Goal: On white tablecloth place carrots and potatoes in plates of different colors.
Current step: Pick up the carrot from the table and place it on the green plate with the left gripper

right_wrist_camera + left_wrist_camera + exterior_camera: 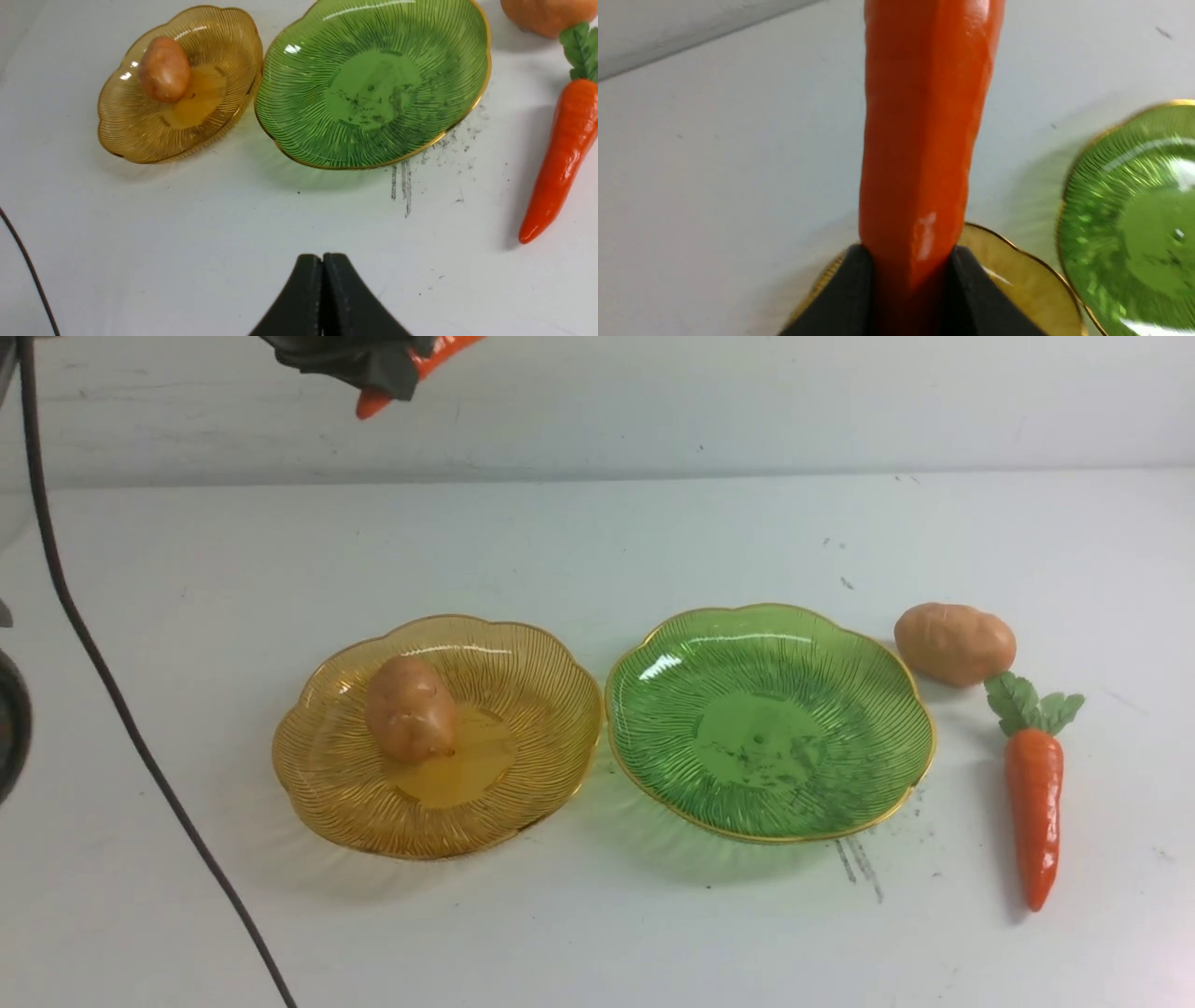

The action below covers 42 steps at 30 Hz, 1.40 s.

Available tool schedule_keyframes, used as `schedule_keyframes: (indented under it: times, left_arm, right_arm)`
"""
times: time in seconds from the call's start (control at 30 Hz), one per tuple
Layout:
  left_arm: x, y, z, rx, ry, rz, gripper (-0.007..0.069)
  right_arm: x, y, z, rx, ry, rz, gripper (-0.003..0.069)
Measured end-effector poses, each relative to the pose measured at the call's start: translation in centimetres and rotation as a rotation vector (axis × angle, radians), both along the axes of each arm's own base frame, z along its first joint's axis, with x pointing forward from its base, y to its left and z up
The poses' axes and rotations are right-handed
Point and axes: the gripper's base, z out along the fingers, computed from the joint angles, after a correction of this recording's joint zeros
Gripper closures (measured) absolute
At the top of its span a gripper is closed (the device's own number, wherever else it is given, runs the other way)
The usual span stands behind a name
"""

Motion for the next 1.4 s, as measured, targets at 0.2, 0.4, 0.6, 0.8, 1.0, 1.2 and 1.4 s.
schedule_keyframes:
  times: [0.2, 0.4, 0.6, 0.8, 1.0, 1.2, 1.4]
  left_arm:
    - [-6.6, -6.5, -3.2, -0.004, 0.215, -0.191, 0.0478]
    - [-9.0, -13.8, -9.8, 0.079, 0.340, -0.352, 0.0478]
    - [-7.3, -18.4, -14.9, -0.006, 0.276, -0.286, 0.0353]
    - [-6.7, -18.8, -16.1, -0.054, 0.286, -0.231, 0.0052]
    - [-7.6, -14.9, -11.4, 0.082, 0.323, -0.233, 0.0324]
    - [-13.1, -8.9, -3.0, 0.116, 0.198, -0.194, 0.0623]
    - [-21.8, -3.7, -2.8, 0.041, 0.110, -0.156, 0.0627]
  right_arm:
    - [-0.5, 0.2, 0.1, -0.008, 0.039, 0.036, 0.0674]
    - [-0.5, 0.0, 0.0, -0.042, 0.040, 0.032, 0.0674]
    - [-0.1, -1.8, -0.7, -0.126, 0.113, -0.179, 0.0674]
    - [1.6, -2.8, -1.7, -0.171, 0.210, -0.264, 0.0674]
    - [7.2, -3.3, -3.3, -0.197, 0.410, -0.257, 0.0674]
    - [11.8, -3.0, -4.9, -0.237, 0.413, -0.243, 0.0654]
    - [17.0, -2.0, -9.5, -0.328, 0.438, -0.195, 0.0484]
